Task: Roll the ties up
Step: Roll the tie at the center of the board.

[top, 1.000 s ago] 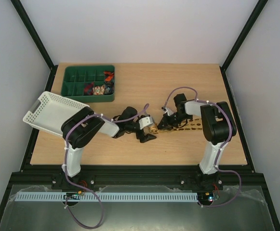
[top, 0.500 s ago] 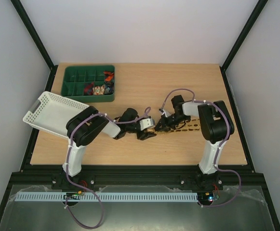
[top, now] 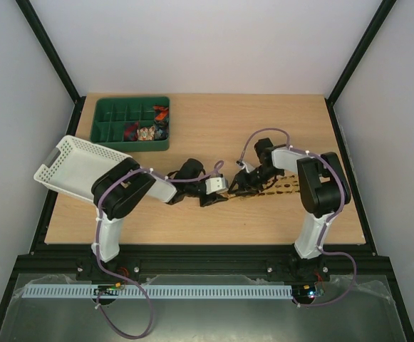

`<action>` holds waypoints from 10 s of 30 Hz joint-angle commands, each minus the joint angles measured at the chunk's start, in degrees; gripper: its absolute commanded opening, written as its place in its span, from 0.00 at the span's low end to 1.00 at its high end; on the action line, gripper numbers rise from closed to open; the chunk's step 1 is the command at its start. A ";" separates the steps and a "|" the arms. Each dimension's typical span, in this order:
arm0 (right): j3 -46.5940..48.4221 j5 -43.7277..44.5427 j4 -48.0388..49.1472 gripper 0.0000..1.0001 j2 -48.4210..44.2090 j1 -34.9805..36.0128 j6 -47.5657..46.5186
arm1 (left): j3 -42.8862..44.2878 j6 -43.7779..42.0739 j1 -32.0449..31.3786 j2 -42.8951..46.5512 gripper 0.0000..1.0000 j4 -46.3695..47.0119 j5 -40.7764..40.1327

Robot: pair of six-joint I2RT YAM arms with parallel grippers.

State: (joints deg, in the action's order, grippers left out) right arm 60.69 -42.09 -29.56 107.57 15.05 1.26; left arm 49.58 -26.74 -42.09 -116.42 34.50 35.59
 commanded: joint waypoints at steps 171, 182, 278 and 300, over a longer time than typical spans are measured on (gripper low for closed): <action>-2.74 9.48 -0.07 0.01 4.28 -0.41 -0.10 | -0.08 7.10 -0.28 0.78 0.70 -2.68 2.66; -4.29 16.08 -1.06 0.01 3.45 -1.74 -2.18 | 0.63 10.66 -1.26 -1.39 0.77 6.18 2.53; 9.33 7.69 -10.80 0.17 8.40 -0.15 -6.70 | -0.98 2.85 -0.25 -1.93 0.24 0.80 3.50; 3.37 15.31 -5.78 0.13 9.15 -2.79 -5.98 | -1.59 10.07 0.94 2.05 0.23 4.87 2.90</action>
State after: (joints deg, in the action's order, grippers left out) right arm 68.71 -37.78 -35.14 114.08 11.94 -2.02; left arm 48.49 -22.15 -41.74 -116.97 39.90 37.95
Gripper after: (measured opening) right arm 0.137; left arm 0.394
